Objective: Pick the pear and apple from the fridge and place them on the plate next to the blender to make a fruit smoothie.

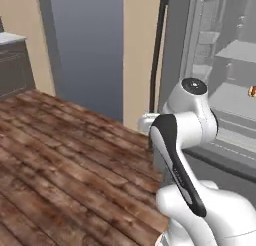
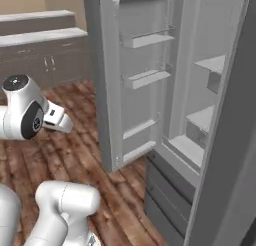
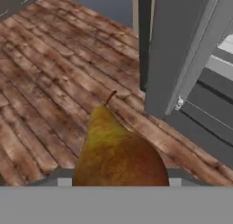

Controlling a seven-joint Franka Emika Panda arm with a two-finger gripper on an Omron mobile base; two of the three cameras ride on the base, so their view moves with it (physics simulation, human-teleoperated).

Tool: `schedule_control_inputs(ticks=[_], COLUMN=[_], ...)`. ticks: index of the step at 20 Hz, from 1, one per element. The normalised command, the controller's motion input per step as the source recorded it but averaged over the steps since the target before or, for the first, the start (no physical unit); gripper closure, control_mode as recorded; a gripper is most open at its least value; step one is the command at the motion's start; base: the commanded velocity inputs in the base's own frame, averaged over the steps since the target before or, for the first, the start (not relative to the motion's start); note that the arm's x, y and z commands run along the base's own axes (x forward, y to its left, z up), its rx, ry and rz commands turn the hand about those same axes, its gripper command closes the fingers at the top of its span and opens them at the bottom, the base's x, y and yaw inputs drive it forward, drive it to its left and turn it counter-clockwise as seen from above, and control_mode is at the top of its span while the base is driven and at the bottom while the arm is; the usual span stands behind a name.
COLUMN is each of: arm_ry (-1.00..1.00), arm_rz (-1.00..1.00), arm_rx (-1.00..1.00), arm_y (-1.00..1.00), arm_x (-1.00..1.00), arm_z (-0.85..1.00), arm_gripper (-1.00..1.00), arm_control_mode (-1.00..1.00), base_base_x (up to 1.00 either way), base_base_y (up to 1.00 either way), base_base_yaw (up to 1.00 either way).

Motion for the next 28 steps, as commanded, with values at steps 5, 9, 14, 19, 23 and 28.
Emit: schedule_control_inputs(ticks=[5,9,14,19,23,28], arm_ry=[0.0,0.0,0.0,0.0,0.0,0.0], arm_rz=[0.0,0.0,0.0,0.0,0.0,0.0], arm_rx=[0.0,0.0,0.0,0.0,0.0,0.0], arm_y=[0.0,0.0,0.0,0.0,0.0,0.0], arm_x=[0.0,0.0,0.0,0.0,0.0,0.0], arm_z=[0.0,0.0,0.0,0.0,0.0,0.0], arm_gripper=[1.0,1.0,1.0,1.0,1.0,1.0], arm_control_mode=[1.0,1.0,1.0,1.0,1.0,1.0], base_base_x=[-0.06,0.08,0.62,0.99,0.91,0.63], base_base_y=[0.54,0.91,1.0,1.0,1.0,0.99], base_base_yaw=[0.95,0.72,0.41,0.16,0.06,0.02])
